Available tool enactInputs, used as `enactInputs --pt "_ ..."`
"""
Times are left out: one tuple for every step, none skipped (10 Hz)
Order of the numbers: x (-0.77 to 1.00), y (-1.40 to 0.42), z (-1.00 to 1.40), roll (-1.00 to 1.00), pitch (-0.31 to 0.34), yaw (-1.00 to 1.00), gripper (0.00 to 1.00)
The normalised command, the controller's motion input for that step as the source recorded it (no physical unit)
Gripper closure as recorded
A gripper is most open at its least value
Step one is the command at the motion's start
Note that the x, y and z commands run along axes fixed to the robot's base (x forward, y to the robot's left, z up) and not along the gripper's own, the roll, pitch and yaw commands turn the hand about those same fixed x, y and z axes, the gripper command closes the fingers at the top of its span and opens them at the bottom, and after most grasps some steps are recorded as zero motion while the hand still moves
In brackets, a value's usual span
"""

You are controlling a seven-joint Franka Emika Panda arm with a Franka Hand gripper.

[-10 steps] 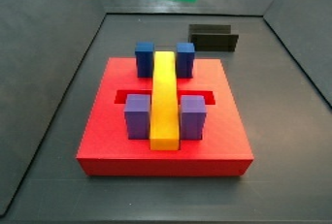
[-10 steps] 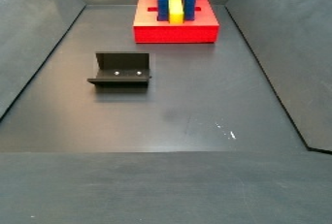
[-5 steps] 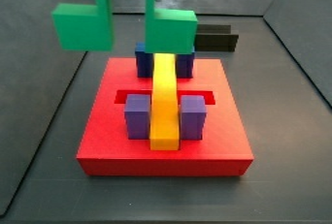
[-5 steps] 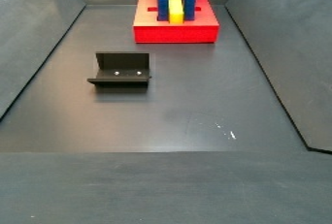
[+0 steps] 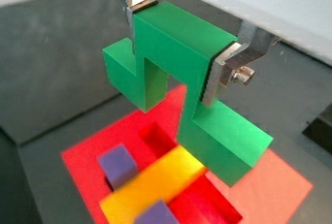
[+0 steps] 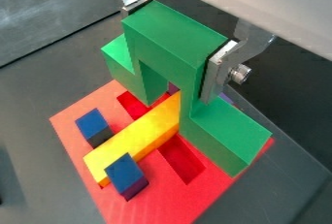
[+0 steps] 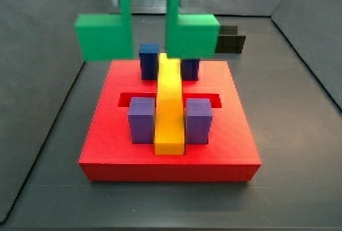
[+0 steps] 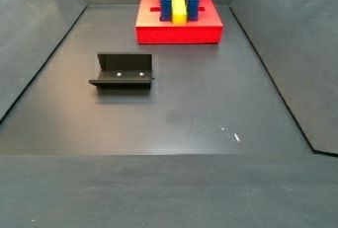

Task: Pick up the green object. Move up. Move to above the board. Insert the green object.
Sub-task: Insert the green object.

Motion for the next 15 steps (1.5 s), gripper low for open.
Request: enactInputs --pt "0.52 -0.16 -0.20 0.13 -0.016 0.16 1.00" --pt "0.81 -0.18 -0.21 0.10 0.017 0.03 1.00" --pt "0.93 -0.18 -0.28 0.02 0.070 0.00 1.00" --pt "0.91 -0.16 -0.32 0.00 0.087 0.00 1.00" --pt "0.91 -0.14 -0.32 0.00 0.099 0.00 1.00" --pt "0.71 0.00 -0.31 0.10 0.087 0.00 1.00" --pt "0.43 0.13 -0.23 0.22 0.050 0.00 1.00" --pt "0.23 0.23 -0.16 0.26 0.041 -0.02 1.00" --pt "0.21 0.20 -0.13 0.26 0.027 -0.01 1.00" --pt "0.22 0.14 -0.10 0.29 0.046 -0.03 1.00" --pt "0.00 0.11 -0.05 0.29 0.084 -0.14 1.00" --pt "-0.05 0.00 0.17 0.19 0.141 -0.13 1.00" --pt "-0.10 0.00 0.26 0.20 0.139 -0.18 1.00" --pt "-0.12 0.00 0.20 0.17 0.107 -0.23 1.00" --pt "-0.07 0.00 0.00 0.09 0.027 -0.16 1.00"
